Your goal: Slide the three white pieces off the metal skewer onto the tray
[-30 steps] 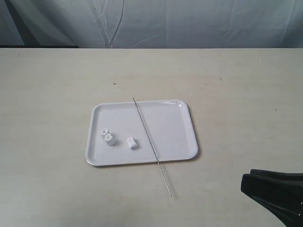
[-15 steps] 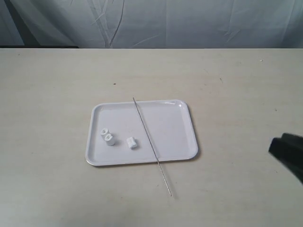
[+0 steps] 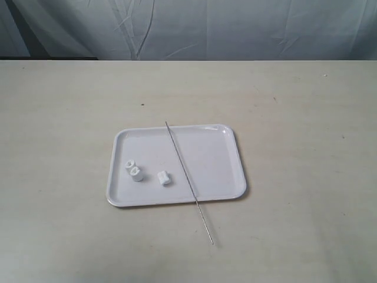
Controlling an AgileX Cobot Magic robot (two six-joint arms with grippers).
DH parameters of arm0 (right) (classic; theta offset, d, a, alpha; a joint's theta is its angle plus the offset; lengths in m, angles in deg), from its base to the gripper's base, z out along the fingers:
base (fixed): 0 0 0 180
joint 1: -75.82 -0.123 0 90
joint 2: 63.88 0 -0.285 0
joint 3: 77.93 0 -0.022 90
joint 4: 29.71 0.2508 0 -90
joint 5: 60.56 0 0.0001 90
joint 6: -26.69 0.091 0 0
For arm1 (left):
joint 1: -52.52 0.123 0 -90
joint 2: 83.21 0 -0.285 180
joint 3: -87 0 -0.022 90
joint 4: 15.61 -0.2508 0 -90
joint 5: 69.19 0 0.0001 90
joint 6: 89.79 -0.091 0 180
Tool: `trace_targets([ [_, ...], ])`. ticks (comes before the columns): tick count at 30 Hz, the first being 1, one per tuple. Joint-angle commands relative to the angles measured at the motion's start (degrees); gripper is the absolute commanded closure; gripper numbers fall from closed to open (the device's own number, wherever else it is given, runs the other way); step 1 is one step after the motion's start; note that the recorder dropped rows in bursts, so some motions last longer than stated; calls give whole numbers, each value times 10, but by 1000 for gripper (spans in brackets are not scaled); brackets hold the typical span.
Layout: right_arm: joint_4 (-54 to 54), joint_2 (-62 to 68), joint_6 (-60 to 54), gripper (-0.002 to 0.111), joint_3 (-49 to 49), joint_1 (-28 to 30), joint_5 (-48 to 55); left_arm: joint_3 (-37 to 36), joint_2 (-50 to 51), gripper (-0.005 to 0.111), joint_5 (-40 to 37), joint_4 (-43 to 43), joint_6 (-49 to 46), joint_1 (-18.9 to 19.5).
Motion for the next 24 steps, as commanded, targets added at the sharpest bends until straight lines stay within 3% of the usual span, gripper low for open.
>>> trace_targets([
  [1, -56, -4, -5, 81, 7, 4, 15, -2, -4, 92, 1, 3, 0, -2],
  [8, -128, -4, -6, 81, 7, 14, 28, -2, -4, 92, 27, 3, -4, -2],
  [12, -121, -4, -8, 81, 7, 57, 60, -2, -5, 92, -20, 3, -39, -2],
  [18, -34, -4, -88, 81, 7, 89, 54, -2, -35, 97, -29, 3, -51, 56],
  [19, -24, -4, -94, 81, 7, 89, 54, -2, -43, 104, -39, 31, -61, 66],
  [21, -23, -4, -96, 81, 7, 89, 54, -2, -54, 107, -60, 174, -141, 81],
  [22, -23, -4, -96, 81, 7, 89, 54, -2, -54, 107, -69, 277, -225, 87],
  [24, -23, -4, -96, 81, 7, 89, 54, -2, -54, 107, -72, 477, -489, 97],
])
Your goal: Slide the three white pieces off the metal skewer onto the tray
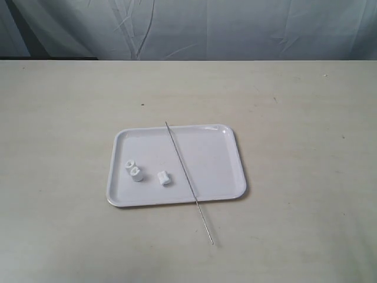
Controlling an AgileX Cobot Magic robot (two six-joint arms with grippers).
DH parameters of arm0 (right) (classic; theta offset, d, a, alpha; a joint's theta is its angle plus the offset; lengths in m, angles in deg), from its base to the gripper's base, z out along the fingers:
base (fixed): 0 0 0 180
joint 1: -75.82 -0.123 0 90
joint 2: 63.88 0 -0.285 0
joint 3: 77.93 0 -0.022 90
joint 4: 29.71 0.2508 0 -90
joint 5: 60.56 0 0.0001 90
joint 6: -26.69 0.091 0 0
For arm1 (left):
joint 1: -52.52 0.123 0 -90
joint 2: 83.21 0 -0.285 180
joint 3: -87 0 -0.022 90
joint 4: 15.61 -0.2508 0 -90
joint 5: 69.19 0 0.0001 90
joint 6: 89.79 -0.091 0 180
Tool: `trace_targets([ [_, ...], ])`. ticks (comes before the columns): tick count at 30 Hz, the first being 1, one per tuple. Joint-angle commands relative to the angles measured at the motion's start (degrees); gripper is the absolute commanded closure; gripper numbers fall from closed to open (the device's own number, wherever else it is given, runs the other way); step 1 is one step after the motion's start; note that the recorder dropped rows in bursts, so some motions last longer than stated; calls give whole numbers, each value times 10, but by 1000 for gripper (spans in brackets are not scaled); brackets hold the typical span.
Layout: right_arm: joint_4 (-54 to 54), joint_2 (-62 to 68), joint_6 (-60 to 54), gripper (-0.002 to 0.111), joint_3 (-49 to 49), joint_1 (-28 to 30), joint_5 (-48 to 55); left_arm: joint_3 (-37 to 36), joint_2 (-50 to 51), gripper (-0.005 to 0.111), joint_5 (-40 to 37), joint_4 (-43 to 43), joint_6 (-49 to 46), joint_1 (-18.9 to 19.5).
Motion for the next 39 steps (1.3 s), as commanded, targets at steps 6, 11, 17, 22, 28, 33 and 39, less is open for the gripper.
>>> trace_targets([
  [6, 11, -4, -6, 81, 1, 4, 2, -2, -7, 107, -37, 979, -1106, 53],
  [11, 11, -4, -3, 81, 1, 4, 6, -2, -7, 107, -121, 1070, -1190, 114],
  [17, 11, -4, -7, 81, 1, 4, 6, -2, -7, 107, -126, 1048, -1104, 135],
  [22, 11, -4, -23, 81, 1, 4, 6, -2, -7, 107, -122, 931, -1010, 116],
  [28, 11, -4, -23, 81, 1, 4, 8, -2, -7, 107, -122, 926, -1010, 107],
  [33, 62, -4, -18, 81, 1, 4, 9, -2, -7, 107, -121, 884, -1009, 107],
  [39, 67, -4, -18, 81, 1, 4, 9, -2, -7, 107, -127, 885, -1009, 107],
])
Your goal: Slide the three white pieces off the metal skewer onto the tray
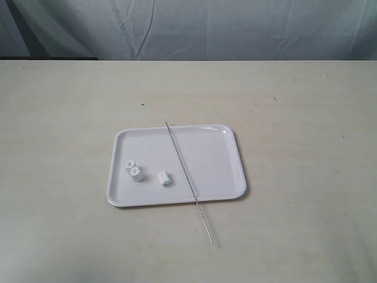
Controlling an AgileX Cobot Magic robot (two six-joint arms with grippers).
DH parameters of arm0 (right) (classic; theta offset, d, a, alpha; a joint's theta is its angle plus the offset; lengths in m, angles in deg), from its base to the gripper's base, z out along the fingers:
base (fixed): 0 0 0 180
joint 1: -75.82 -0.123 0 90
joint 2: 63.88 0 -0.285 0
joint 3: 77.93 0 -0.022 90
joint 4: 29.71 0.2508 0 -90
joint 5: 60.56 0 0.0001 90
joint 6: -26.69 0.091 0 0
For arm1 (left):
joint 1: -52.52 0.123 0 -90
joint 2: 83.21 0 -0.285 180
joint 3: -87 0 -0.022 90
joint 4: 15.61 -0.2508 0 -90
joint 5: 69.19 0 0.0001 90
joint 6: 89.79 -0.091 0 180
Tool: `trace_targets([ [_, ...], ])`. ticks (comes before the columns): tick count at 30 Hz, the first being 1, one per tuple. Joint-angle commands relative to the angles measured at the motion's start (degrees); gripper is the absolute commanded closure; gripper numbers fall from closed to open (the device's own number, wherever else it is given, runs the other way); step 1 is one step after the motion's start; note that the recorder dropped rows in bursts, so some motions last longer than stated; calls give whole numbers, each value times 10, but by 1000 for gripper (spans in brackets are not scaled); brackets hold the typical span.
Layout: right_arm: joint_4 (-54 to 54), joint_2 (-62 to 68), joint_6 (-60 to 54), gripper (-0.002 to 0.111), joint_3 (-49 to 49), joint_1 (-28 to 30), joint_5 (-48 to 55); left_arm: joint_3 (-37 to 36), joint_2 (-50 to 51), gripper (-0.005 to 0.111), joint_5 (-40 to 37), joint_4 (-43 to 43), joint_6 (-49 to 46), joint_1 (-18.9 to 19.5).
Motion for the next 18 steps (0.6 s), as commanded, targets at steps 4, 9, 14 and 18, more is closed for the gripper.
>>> trace_targets([
  [4, 4, -4, 0, 81, 1, 4, -3, -2, -3, 107, 2, -4, 2, -2],
  [9, -13, -4, 0, 81, 1, 4, 1, -2, -3, 107, 2, -5, 2, -2],
  [14, -31, -4, -4, 81, 1, 4, 1, -2, -3, 107, 2, -5, 2, -2],
  [18, -47, -4, -4, 81, 1, 4, 1, -2, -3, 107, 2, -5, 2, -2],
])
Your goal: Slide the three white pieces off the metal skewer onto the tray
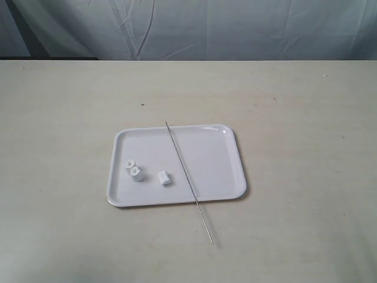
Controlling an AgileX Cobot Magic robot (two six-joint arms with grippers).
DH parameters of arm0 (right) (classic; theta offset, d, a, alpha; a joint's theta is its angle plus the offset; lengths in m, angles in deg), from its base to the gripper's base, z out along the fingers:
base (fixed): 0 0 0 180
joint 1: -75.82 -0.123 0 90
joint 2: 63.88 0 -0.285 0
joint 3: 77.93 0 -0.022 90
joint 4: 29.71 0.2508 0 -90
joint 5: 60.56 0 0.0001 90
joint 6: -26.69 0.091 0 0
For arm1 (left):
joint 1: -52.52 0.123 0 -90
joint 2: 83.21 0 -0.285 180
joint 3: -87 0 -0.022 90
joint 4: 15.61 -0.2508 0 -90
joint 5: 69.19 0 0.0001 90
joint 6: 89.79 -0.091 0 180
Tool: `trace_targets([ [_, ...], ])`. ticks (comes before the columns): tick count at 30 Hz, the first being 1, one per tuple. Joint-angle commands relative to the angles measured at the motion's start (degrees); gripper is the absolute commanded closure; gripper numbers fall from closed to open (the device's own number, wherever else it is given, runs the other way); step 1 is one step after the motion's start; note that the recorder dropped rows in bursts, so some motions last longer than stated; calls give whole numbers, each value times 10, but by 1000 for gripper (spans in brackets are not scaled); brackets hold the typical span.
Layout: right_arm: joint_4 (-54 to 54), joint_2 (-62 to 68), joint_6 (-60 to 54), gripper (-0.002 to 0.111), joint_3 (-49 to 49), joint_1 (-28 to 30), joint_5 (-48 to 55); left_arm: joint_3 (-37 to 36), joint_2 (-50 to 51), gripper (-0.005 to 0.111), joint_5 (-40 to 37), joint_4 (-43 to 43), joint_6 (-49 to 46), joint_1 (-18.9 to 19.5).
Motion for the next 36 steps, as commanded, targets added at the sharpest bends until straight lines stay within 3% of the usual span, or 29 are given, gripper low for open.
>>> trace_targets([
  [1, -18, -4, -4, 81, 1, 4, -2, -2, -3, 107, 3, -3, 2, -2],
  [6, -20, -4, -4, 82, 1, 4, -3, -2, -3, 107, 3, -3, 2, -2],
  [8, -20, -4, -5, 96, 1, 4, -3, -2, -3, 107, 3, -3, 2, -2],
  [9, -20, -4, -5, 108, 1, 4, -3, -2, -3, 107, 3, -3, 2, -2],
  [36, -7, -4, 0, 109, 1, 4, -3, -2, -3, 107, 3, -3, 2, -2],
])
